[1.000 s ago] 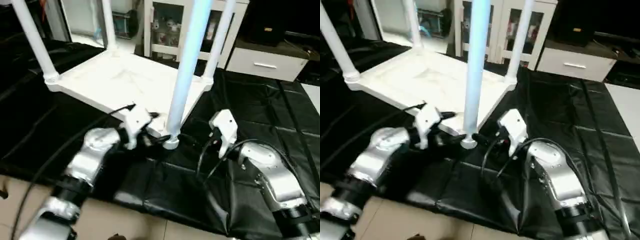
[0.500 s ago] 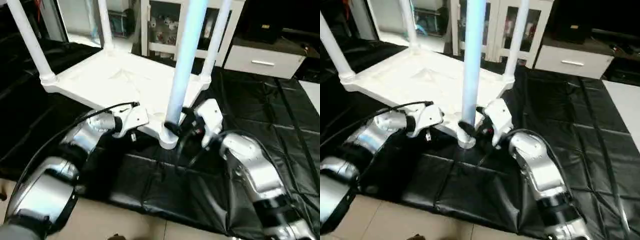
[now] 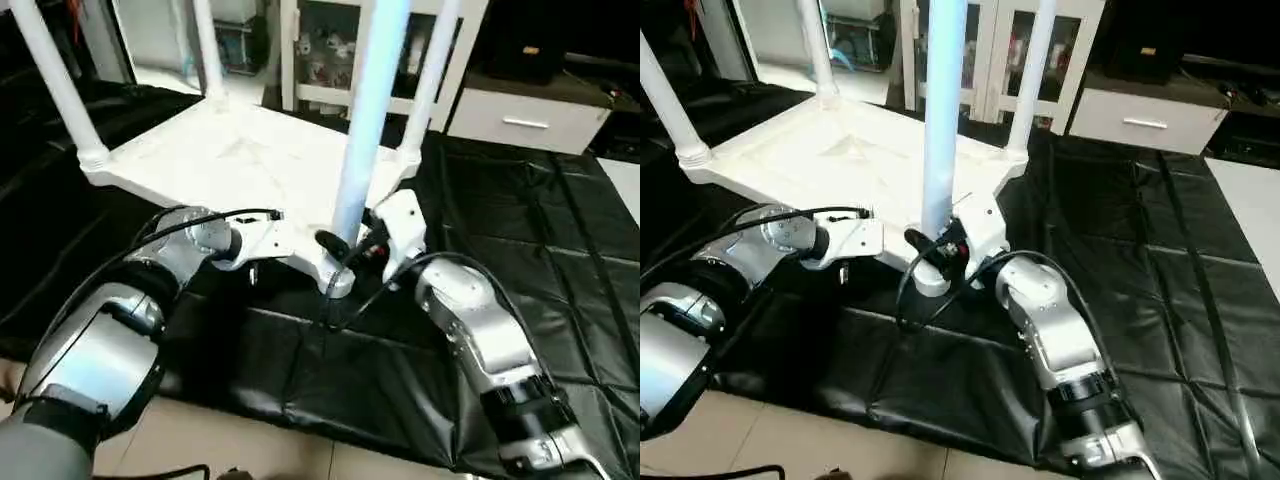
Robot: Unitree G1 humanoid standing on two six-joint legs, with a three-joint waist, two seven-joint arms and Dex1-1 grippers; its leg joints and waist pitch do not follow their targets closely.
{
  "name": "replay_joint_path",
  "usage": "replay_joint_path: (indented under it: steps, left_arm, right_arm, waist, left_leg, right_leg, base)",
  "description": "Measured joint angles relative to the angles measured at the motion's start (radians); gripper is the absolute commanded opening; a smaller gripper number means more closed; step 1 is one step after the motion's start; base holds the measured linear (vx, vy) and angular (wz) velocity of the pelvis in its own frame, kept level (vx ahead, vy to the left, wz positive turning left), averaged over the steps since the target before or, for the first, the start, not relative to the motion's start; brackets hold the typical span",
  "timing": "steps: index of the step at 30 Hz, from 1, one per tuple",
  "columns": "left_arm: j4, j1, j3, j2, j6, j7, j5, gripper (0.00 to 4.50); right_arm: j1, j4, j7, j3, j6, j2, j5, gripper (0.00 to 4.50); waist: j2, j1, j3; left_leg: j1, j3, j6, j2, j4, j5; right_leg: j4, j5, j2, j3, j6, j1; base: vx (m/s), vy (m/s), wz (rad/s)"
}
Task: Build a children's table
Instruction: Rotate table base
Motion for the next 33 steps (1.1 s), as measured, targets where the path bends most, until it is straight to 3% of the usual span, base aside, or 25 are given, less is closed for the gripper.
replay_joint_path:
  steps: [10,19,29,33]
  left_arm:
    - [0.010,-0.022,0.016,0.001,0.011,-0.169,-0.009,4.42]
    - [-0.025,-0.015,0.020,0.018,0.038,-0.282,-0.009,4.42]
    - [-0.195,0.098,0.095,0.026,0.107,-0.338,-0.112,4.42]
    - [-0.352,0.186,0.145,0.024,0.197,-0.347,-0.172,4.42]
  right_arm:
    - [-0.049,0.083,-0.056,0.000,0.022,0.031,-0.022,3.43]
    - [-0.054,0.102,-0.053,0.000,0.021,0.029,-0.021,3.43]
    - [-0.054,0.105,-0.050,-0.012,0.012,-0.027,-0.017,3.43]
    - [-0.053,0.113,-0.050,-0.029,0.002,-0.042,-0.017,3.43]
  waist:
    - [0.001,0.000,0.000]
    - [0.002,-0.023,0.000]
    - [0.001,-0.026,0.000]
    - [0.001,-0.031,0.000]
  left_leg:
    - [0.002,0.009,0.004,-0.001,-0.002,-0.003]
    - [0.014,0.011,0.004,-0.004,-0.006,-0.003]
    - [0.016,0.011,0.004,-0.006,-0.010,-0.003]
    - [0.016,0.012,0.004,-0.006,-0.010,-0.003]
  right_leg:
    - [-0.001,0.000,0.000,0.010,0.000,0.000]
    - [0.000,0.000,0.000,0.015,0.000,0.004]
    - [0.000,0.000,0.000,0.017,0.000,0.003]
    - [0.000,0.000,0.000,0.018,0.000,0.002]
  base:
    - [0.000,0.000,0.00]
    - [0.000,0.000,0.00]
    - [0.000,0.000,0.00]
    - [0.000,0.000,0.00]
